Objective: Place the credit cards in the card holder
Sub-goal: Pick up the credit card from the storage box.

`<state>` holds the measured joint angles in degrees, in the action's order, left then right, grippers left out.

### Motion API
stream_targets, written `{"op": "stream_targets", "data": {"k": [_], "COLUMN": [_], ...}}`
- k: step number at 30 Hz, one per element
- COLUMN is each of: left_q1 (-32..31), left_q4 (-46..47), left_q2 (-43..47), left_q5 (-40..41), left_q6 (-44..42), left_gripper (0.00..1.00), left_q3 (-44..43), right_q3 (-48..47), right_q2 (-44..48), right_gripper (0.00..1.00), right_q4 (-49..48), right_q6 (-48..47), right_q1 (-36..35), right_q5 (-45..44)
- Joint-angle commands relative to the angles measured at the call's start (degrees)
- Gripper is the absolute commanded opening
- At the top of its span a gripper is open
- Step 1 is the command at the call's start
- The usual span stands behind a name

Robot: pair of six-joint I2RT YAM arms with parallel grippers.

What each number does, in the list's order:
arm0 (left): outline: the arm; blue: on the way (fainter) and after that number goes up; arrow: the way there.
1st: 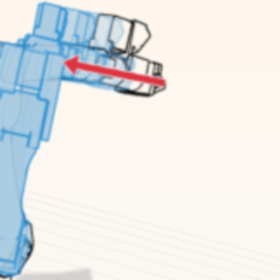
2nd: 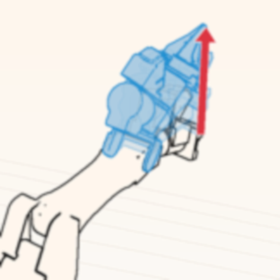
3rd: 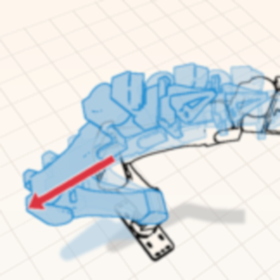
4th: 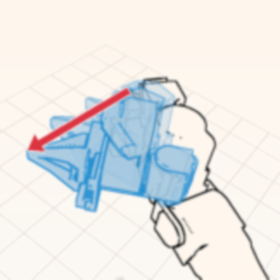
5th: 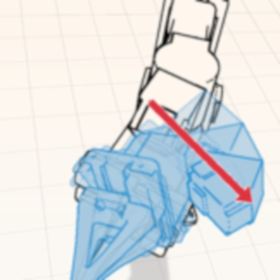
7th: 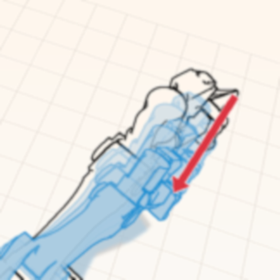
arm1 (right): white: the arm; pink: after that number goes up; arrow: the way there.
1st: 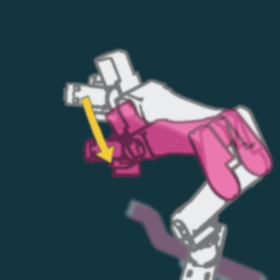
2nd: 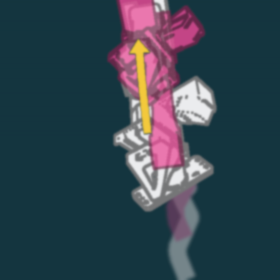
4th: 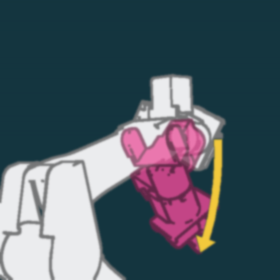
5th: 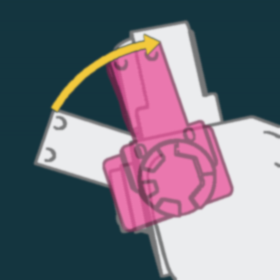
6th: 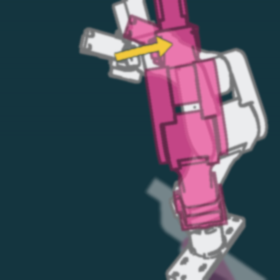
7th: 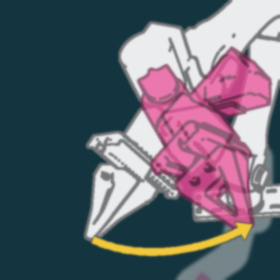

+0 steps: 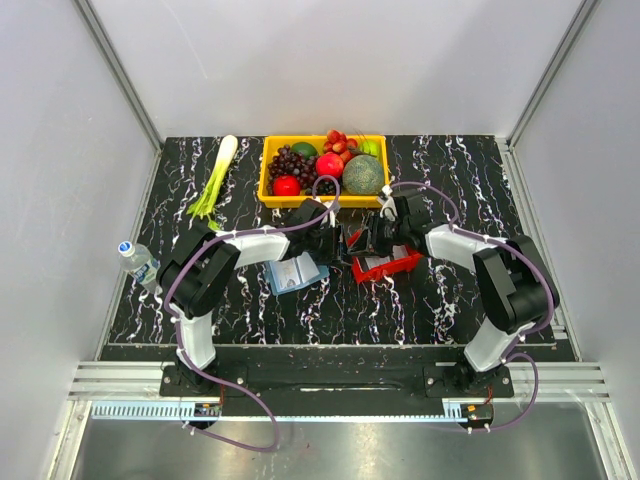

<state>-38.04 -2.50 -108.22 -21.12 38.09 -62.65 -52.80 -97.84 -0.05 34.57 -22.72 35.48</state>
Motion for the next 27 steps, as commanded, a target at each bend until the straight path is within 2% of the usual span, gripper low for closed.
{"op": "stream_targets", "data": {"k": [1,8,12,24,27], "left_q1": [-0.6,-0.6,-0.6,-0.6,-0.6], "left_q4": [2.6,2.6,2.6,2.7,2.8], "left_q2": [0.6,0.6,0.6,0.4,0.4], "left_q5": [1.3,1.1,1.0,0.9,0.7], "left_q6": [0.2,0.3,0.3,0.4,0.4], "left_gripper": [0.43,0.43,0.43,0.43,0.43], "left_q3": [-1.5,-1.4,-1.4,-1.4,-1.5], "right_q3": [-0.9,-1.9,-4.5,-6.4,-6.6], "right_q2": [4.4,5.2,2.5,-2.4,-2.9], "right_gripper": [0.34,0.42,0.44,0.46,0.43], "right_q4": [3.9,7.0,10.7,11.4,11.5], "right_q6": [-2.2,-5.0,-7.5,-9.4,-9.3], "right_q1": [-0.3,-0.3,-0.4,-0.4,-0.5], "right_q5": [-7.1,-11.8,-13.1,-11.1,-10.3]}}
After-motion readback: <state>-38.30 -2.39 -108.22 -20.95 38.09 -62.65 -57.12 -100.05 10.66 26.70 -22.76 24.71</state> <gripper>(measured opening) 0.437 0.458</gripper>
